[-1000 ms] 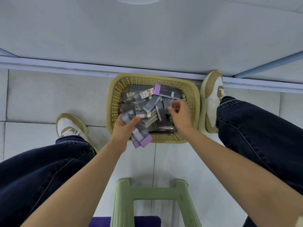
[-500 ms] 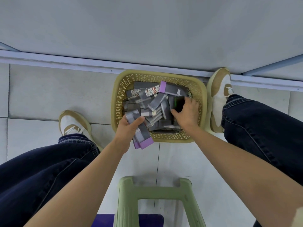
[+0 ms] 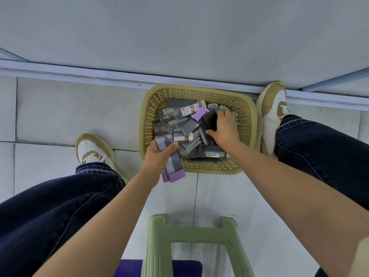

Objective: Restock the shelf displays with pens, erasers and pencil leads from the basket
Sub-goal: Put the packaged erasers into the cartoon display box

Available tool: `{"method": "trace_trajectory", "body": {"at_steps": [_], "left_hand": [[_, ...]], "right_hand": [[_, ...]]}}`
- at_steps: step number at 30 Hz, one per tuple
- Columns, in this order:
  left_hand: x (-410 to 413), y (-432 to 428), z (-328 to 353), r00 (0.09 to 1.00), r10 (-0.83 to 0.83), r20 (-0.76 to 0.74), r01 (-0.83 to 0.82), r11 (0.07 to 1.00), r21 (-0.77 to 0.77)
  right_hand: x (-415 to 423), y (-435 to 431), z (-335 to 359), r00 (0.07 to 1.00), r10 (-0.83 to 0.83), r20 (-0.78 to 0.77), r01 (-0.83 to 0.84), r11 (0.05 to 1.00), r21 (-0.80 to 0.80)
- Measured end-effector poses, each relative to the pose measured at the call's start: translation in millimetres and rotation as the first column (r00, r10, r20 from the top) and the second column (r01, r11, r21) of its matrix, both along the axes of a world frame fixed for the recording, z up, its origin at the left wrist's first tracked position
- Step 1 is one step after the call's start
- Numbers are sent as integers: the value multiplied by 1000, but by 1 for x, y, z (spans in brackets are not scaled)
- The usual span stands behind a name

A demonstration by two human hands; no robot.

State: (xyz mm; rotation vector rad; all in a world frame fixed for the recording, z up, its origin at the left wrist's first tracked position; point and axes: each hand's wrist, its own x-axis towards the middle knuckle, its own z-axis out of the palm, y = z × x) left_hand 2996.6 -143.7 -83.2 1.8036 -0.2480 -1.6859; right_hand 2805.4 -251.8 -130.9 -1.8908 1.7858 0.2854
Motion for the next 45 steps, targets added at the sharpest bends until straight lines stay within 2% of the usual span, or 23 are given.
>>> {"method": "trace_trajectory", "body": {"at_steps": [2,4,8,10,12,15,20,25,31,35,39,41,45], "left_hand": [[-1,0,2,1000,3,9,-3,1000,16],[0,-1,7,1000,10,14,-11,999,37],[0,-6,21,998,54,43,-55,998,17],[-3,-12,31,994,102,33,-102,995,-1],[-7,-17,44,991,128,24,-128,992,-14],[-14,-21,69,991,128,25,-126,990,-60],[-24,-26,125,989,148,14,-144,978,-154],[-33,-19,188,991,136,9,-126,941,-313],[-37,-16,252,993,59,105,-19,940,-341],[-40,-14,288,990,74,118,-21,917,-398],[-45,-7,323,986,77,144,0,882,-471],[-46,-3,339,986,76,149,10,864,-503],[-44,4,368,980,84,181,27,843,-538]], "right_hand": [[1,2,3,998,-51,38,49,998,45],[-1,3,9,976,-170,134,151,979,138],[-6,8,33,838,-379,393,265,912,314],[-5,12,55,726,-422,542,236,894,380],[-4,16,78,640,-445,626,186,880,436],[-1,20,116,604,-444,662,117,871,478],[-3,24,180,593,-361,720,-2,893,449],[-8,36,237,545,-336,769,-5,915,403],[-20,44,297,487,-291,824,8,944,329],[-26,46,336,377,-318,870,175,947,270],[-35,48,379,210,-383,899,230,914,335],[-40,51,397,246,-338,908,238,930,281],[-44,56,429,388,-133,912,268,963,27]]}}
